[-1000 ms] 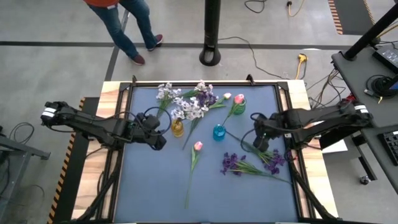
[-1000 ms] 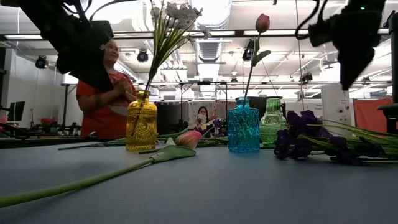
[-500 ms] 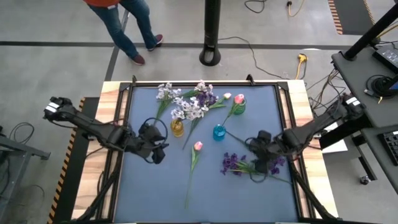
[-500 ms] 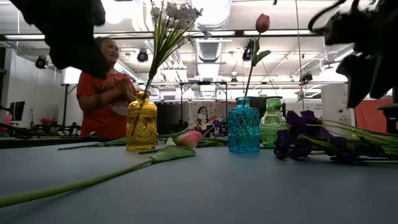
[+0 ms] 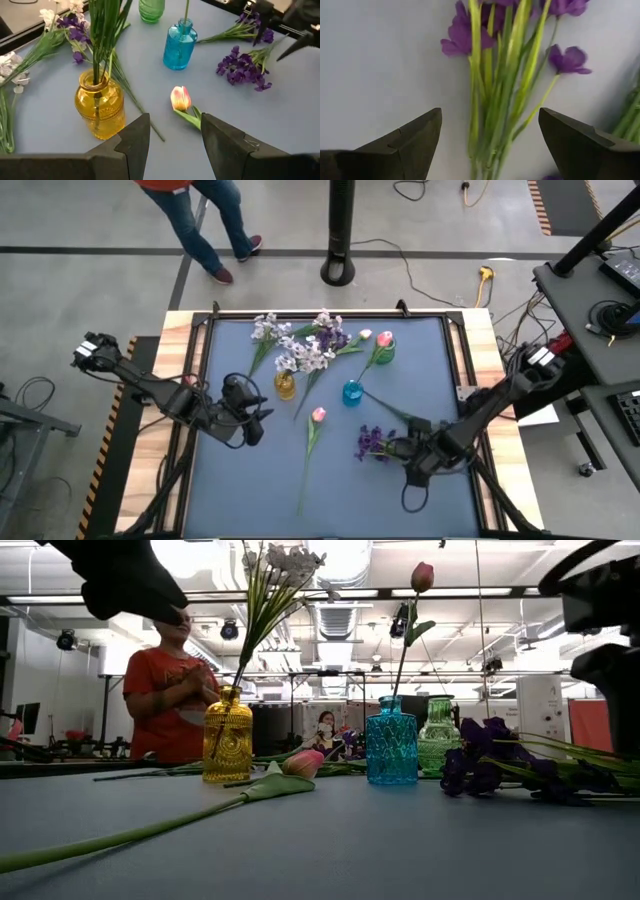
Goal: Sort flowers into vase by color
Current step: Put the bottom violet flowers into the green flower vase
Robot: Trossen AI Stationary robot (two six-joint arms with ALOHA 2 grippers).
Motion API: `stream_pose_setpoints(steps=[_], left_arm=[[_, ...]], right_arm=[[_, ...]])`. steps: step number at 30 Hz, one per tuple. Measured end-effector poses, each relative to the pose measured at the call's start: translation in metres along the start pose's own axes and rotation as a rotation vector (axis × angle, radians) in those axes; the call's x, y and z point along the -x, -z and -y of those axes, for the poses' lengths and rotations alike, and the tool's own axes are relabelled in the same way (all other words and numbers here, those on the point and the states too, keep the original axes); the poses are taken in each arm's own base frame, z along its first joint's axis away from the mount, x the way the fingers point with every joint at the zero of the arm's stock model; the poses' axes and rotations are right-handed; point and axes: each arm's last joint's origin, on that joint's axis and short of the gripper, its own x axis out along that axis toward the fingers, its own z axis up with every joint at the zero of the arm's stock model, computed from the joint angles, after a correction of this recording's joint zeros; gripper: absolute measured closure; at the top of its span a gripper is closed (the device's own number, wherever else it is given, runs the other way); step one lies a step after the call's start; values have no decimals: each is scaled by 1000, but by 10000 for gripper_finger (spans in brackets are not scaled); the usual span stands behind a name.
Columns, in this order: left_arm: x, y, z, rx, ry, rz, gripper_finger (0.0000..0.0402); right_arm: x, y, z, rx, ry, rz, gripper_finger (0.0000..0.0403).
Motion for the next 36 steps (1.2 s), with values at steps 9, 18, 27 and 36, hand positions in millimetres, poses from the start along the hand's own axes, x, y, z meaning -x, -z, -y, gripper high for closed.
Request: stream_pose_setpoints(steps=[9,18,27,36], left_arm=[[0,-3,4,42,29,31,241],[-2,-6,8,32,20,81,242],[11,-31,15,-23,-21,198,242],[15,-39,19,-98,-23,213,242]], right_arm=[[-22,5,-4,-7,70,-95,81],[-18,5,-2,-6,66,-92,216],[-18,5,-3,-10,45,-97,358],[-12,1,-5,-47,25,-90,379]])
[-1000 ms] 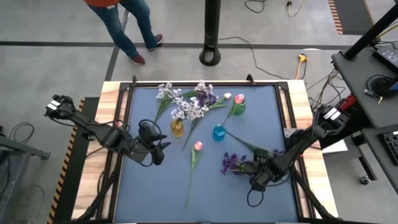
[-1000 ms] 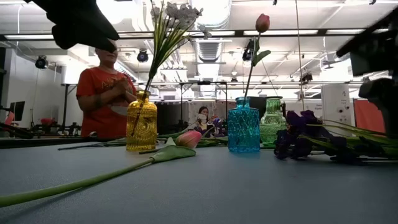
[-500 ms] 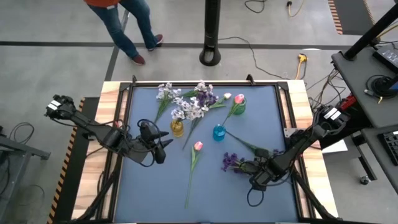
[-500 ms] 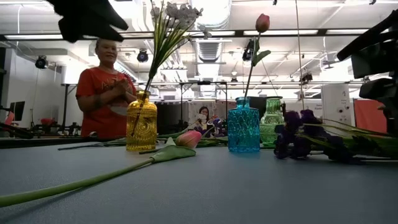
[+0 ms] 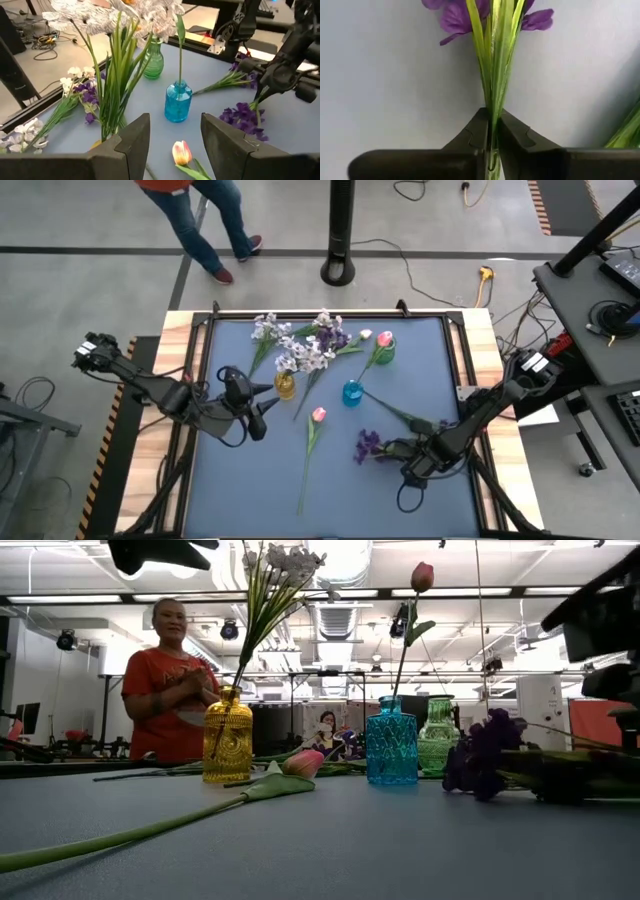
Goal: Sort flowers into vase by color
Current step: Put the bottom violet flowers into the green flower vase
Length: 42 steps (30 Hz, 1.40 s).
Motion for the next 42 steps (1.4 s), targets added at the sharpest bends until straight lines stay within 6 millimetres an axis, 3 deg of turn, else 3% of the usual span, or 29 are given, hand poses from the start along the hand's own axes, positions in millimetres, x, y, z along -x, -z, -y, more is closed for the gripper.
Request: stream_pose_setpoints(steps=[7,14,23,30,42], left_arm=[[0,0,0,-10,0,-1,242],[0,0,0,-11,2,-2,242],[0,0,0,-12,2,-2,242],[0,0,0,-10,2,-1,242],[0,1,0,-11,2,-1,242]], right_arm=[[27,-14,-7,3,-57,113,371],[62,-23,-2,47,-69,329,370],[107,-27,14,124,-153,811,369],[132,-36,12,261,-171,1183,369],[173,-44,18,325,-13,1612,369]])
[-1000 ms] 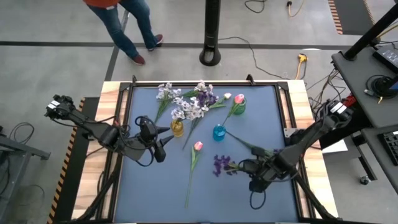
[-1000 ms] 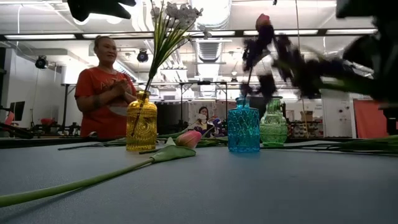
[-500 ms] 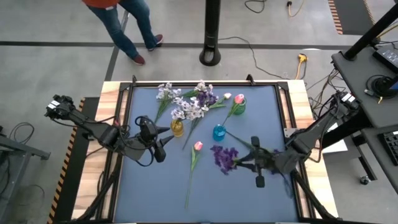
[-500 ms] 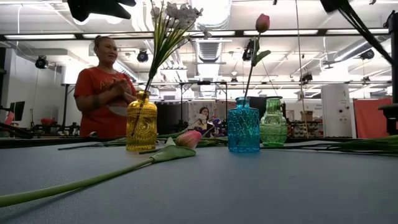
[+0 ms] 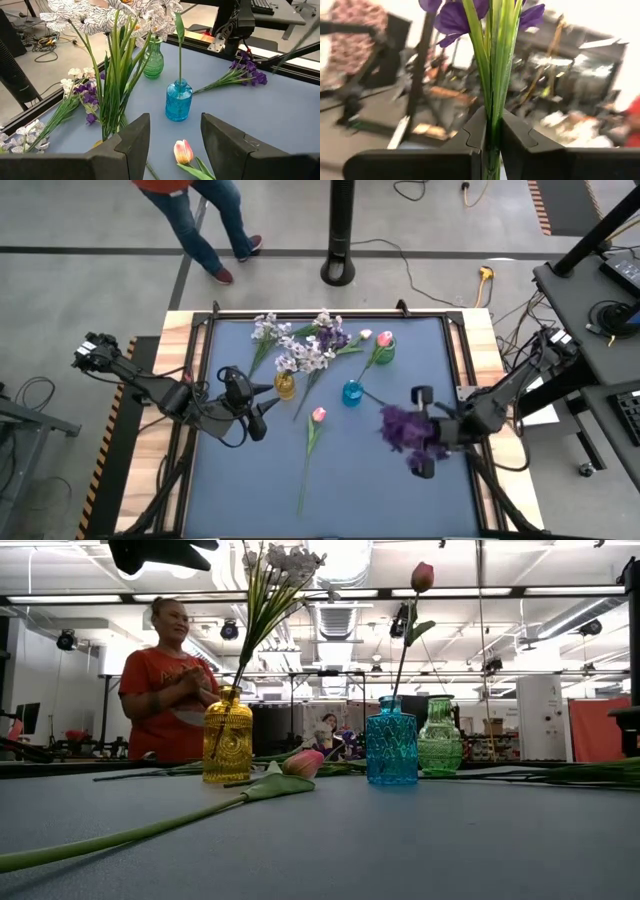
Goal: Sort flowers into vase by color
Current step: Put the bottom violet flowers into the green flower vase
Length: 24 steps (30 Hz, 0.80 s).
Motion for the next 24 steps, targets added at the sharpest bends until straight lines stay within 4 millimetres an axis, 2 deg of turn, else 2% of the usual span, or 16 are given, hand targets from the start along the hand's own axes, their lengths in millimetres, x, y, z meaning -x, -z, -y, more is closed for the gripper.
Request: stream_pose_setpoints(steps=[5,9,14,16,20,24], left_arm=[[0,0,0,-1,0,0,242],[0,0,0,-9,-1,-1,242],[0,0,0,-17,-4,1,242],[0,0,0,-19,-14,6,242],[-1,1,1,-23,-20,6,242],[-2,1,0,-29,-26,10,242]], right_arm=[[3,-15,16,85,203,47,369],[7,-27,32,90,280,127,369],[11,-39,61,89,453,223,369],[11,-40,74,98,562,198,369],[10,-36,102,119,819,38,369],[4,-22,121,172,936,-25,369]])
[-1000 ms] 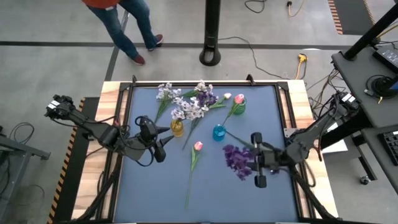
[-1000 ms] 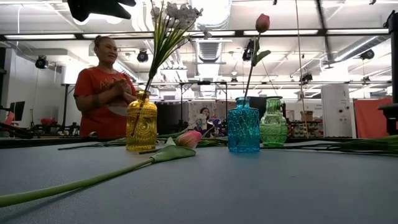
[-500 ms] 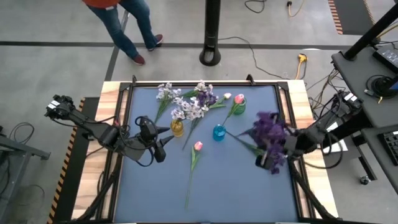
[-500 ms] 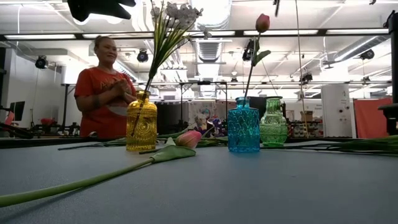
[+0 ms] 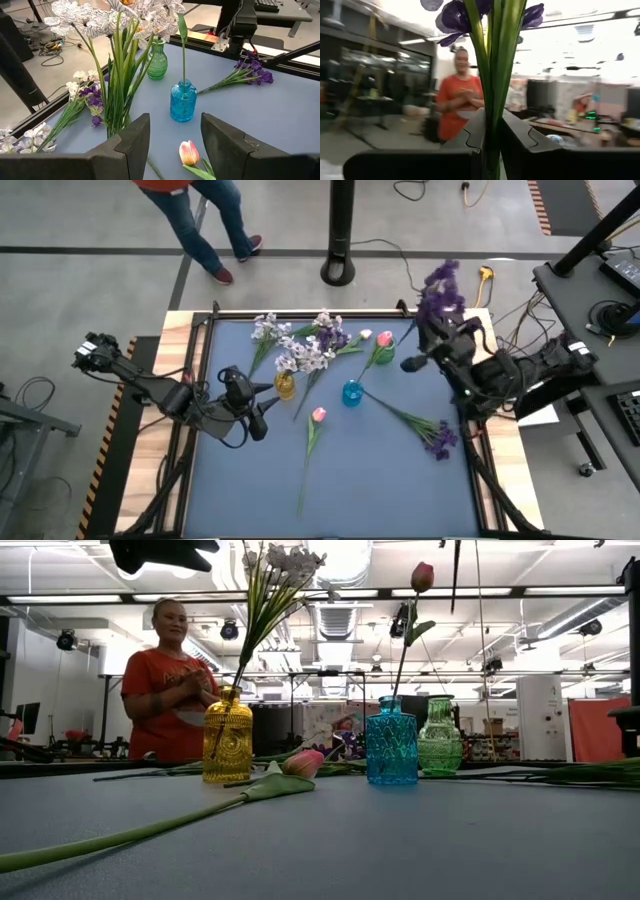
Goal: Sort flowers into vase by color
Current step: Put the bottom violet flowers into the green flower vase
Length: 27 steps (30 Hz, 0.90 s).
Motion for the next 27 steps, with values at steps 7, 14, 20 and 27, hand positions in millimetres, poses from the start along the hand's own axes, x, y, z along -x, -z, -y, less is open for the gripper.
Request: stream_pose_setpoints(steps=[7,14,20,27], left_arm=[[0,0,0,0,0,0,242],[0,0,0,-3,-1,-1,242],[0,0,0,-9,0,-1,242],[0,0,0,-9,0,-1,242]], right_arm=[[-23,30,12,5,126,-6,369],[-31,69,25,-31,198,-27,369],[-29,94,30,-81,186,-30,369],[-27,107,29,-97,166,-70,369]])
